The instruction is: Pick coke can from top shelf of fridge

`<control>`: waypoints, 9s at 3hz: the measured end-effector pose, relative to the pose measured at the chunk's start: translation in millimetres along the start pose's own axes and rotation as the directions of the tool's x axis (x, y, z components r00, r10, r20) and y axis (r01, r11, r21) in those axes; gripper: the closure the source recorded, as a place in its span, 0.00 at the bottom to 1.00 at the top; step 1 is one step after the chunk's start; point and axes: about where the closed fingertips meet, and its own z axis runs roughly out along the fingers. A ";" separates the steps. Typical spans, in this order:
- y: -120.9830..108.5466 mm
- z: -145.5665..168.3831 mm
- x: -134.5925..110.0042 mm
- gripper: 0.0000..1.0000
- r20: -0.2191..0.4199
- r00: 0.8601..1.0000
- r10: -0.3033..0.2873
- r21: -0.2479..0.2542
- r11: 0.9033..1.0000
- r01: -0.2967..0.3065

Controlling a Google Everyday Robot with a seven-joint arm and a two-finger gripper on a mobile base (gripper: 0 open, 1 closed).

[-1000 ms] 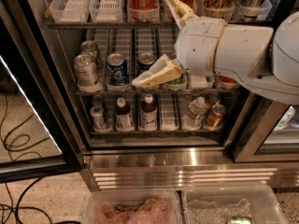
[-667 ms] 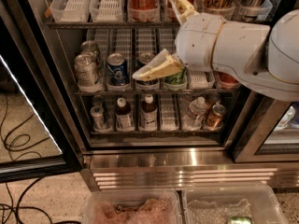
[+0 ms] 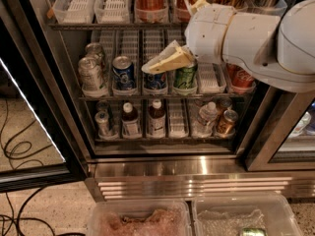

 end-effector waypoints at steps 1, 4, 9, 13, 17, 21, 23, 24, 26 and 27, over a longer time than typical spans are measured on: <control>-22.1 23.1 -4.9 0.00 0.037 0.999 -0.034 -0.017 0.999 0.035; -30.3 25.8 -14.1 0.00 0.032 0.999 0.008 -0.042 0.999 -0.007; -11.6 44.1 -11.4 0.00 0.078 0.985 0.153 0.011 0.988 -0.154; -25.8 42.7 -14.6 0.00 0.129 0.979 0.158 0.153 0.972 -0.177; -47.7 49.4 -13.2 0.00 0.079 0.988 0.131 0.153 0.978 -0.142; -74.6 63.0 7.9 0.00 0.030 0.994 0.105 0.143 0.984 -0.109; -41.3 79.6 -1.4 0.00 0.056 0.989 0.134 0.061 0.989 -0.137; -41.3 79.6 -1.4 0.00 0.056 0.989 0.134 0.061 0.989 -0.137; -53.3 73.5 8.7 0.00 0.048 0.986 0.162 0.171 0.971 -0.168; -59.6 72.7 11.7 0.00 0.059 0.982 0.180 0.224 0.956 -0.188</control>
Offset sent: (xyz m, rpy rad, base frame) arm 0.0420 0.0146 0.0182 -0.0032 -0.0385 0.0594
